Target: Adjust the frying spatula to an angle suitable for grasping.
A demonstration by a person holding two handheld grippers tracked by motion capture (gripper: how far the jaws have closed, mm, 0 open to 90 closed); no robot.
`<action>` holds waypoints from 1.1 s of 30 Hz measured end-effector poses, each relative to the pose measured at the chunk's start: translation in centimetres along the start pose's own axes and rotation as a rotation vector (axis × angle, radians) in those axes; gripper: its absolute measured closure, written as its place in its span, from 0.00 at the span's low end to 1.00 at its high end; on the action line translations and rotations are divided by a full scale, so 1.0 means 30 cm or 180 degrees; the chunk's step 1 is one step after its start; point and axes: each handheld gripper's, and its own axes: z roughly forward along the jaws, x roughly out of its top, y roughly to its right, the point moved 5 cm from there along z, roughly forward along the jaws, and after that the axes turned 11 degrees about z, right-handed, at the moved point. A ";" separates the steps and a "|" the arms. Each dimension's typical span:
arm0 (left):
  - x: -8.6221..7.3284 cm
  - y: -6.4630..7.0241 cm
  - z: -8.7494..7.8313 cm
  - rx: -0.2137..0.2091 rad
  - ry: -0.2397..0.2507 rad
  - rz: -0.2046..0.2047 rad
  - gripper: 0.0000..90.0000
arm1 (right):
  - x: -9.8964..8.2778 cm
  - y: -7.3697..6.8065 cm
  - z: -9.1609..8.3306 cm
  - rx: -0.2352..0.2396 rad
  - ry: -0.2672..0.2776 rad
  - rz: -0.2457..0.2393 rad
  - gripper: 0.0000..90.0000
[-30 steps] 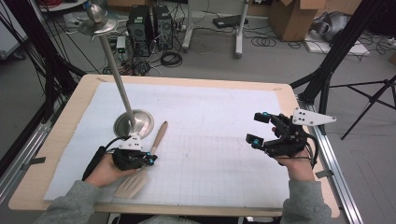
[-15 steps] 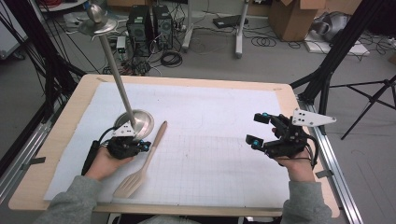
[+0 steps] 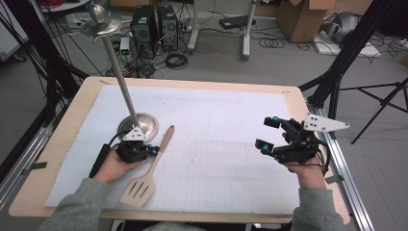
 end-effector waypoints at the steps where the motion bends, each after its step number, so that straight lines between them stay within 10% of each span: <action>1: 0.004 -0.002 0.003 0.0005 -0.0024 0.0045 1.00 | 0.000 -0.001 -0.002 0.0002 0.0006 0.0022 0.12; 33: 0.095 -0.001 0.130 -0.0141 0.0036 0.0137 1.00 | -0.007 0.000 0.009 0.0025 -0.0059 0.0027 0.12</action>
